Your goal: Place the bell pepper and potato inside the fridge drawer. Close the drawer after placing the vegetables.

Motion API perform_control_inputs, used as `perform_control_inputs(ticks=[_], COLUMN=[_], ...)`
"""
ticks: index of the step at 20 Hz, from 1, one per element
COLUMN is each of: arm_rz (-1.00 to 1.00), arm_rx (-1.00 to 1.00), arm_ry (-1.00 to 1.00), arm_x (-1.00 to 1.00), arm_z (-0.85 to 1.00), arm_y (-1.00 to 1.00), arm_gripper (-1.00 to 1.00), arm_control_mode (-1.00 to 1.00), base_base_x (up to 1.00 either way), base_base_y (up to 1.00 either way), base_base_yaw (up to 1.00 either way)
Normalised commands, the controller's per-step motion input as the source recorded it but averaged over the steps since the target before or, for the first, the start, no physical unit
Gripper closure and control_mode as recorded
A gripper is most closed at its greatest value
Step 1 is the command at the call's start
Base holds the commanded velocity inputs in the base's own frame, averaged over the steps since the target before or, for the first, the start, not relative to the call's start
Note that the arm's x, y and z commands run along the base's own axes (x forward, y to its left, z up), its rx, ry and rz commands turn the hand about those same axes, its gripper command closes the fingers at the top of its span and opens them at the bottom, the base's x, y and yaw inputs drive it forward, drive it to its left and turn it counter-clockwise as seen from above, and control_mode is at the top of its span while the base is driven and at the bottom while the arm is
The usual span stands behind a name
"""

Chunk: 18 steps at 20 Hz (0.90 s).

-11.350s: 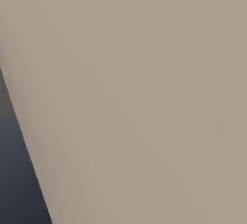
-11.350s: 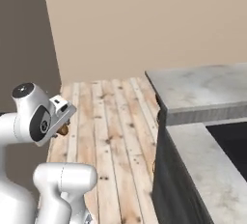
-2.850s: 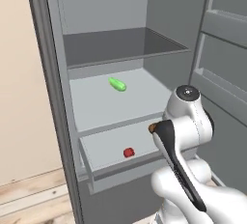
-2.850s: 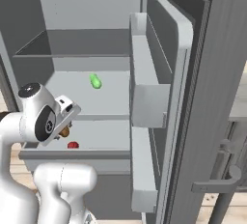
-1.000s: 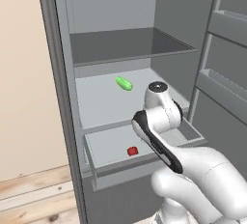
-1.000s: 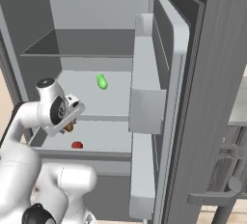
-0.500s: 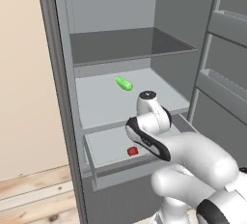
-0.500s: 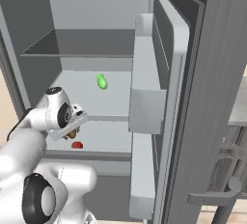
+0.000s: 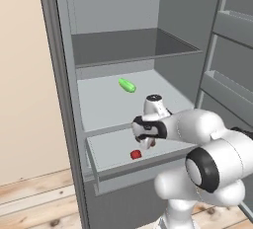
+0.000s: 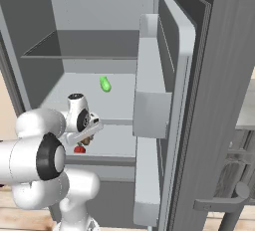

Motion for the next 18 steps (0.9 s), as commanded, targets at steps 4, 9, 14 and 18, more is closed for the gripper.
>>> perform_control_inputs(ticks=[4, 9, 14, 18], arm_rz=[0.00, 0.00, 0.00, 0.00], arm_rx=[0.01, 0.02, 0.04, 0.05], arm_ry=[0.12, 0.00, -0.02, -0.01], arm_x=[0.40, 0.06, -0.09, -0.06], arm_z=[-0.43, -0.39, -0.34, -0.30], arm_y=[-0.23, -0.19, -0.23, -0.20], arm_gripper=[1.00, 1.00, 1.00, 1.00], arm_control_mode=[-1.00, -1.00, -1.00, -1.00], base_base_x=[0.00, 0.00, 0.00, 0.00], base_base_y=[0.00, 0.00, 0.00, 0.00], base_base_yaw=[0.00, 0.00, 0.00, 0.00])
